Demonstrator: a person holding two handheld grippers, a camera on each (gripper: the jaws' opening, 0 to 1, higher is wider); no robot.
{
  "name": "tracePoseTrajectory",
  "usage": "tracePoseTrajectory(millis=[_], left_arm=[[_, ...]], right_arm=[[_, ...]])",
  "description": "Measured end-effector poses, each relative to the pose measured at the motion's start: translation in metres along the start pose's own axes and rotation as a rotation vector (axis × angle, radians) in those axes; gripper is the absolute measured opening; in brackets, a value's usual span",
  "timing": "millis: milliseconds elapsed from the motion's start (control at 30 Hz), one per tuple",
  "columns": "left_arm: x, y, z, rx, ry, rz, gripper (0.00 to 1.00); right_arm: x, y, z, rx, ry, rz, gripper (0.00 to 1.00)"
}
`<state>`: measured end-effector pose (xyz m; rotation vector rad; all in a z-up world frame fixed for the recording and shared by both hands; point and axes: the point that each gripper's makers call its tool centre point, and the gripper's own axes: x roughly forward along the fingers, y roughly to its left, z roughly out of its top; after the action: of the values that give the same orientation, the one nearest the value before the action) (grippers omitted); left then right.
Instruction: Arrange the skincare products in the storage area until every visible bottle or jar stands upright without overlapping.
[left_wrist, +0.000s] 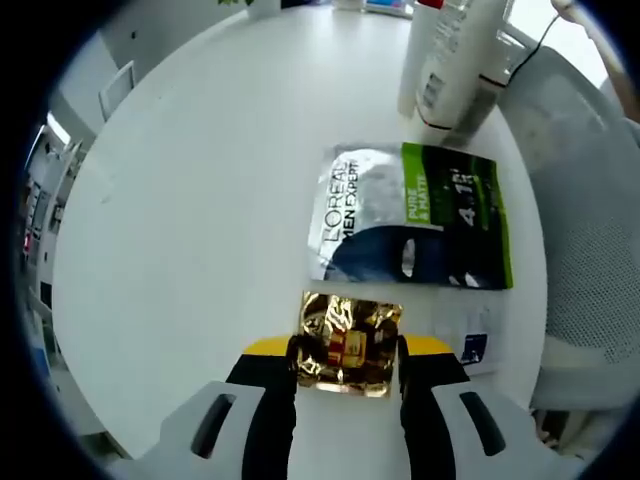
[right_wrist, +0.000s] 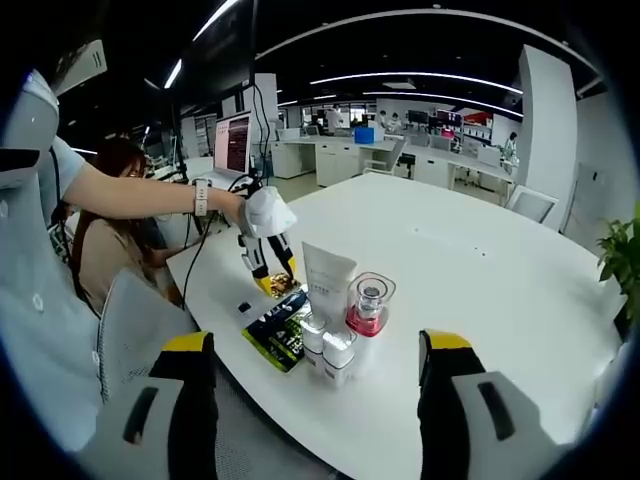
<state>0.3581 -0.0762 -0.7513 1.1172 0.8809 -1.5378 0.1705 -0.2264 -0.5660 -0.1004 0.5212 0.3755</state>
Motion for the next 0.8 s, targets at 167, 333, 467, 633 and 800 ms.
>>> tracePoseTrajectory(millis=[167, 333, 467, 633, 800], left_arm=[[0.0, -0.007, 0.001, 0.005, 0.003, -0.003, 0.37], [0.0, -0.01, 0.002, 0.006, 0.001, -0.004, 0.37], [0.0, -0.014, 0.002, 0.01, 0.001, -0.014, 0.36], [0.0, -0.016, 0.002, 0.006, 0.003, -0.014, 0.35], [0.0, -0.018, 0.003, 0.008, 0.005, -0.012, 0.36]], right_arm=[[-0.001, 0.001, 0.0, -0.002, -0.003, 0.0, 0.84], [-0.002, 0.003, 0.0, -0.005, -0.004, 0.005, 0.84], [-0.002, 0.004, 0.001, -0.008, -0.004, 0.008, 0.84], [-0.003, 0.006, 0.0, -0.01, -0.003, 0.008, 0.84], [-0.004, 0.006, -0.002, -0.009, -0.001, 0.008, 0.84]])
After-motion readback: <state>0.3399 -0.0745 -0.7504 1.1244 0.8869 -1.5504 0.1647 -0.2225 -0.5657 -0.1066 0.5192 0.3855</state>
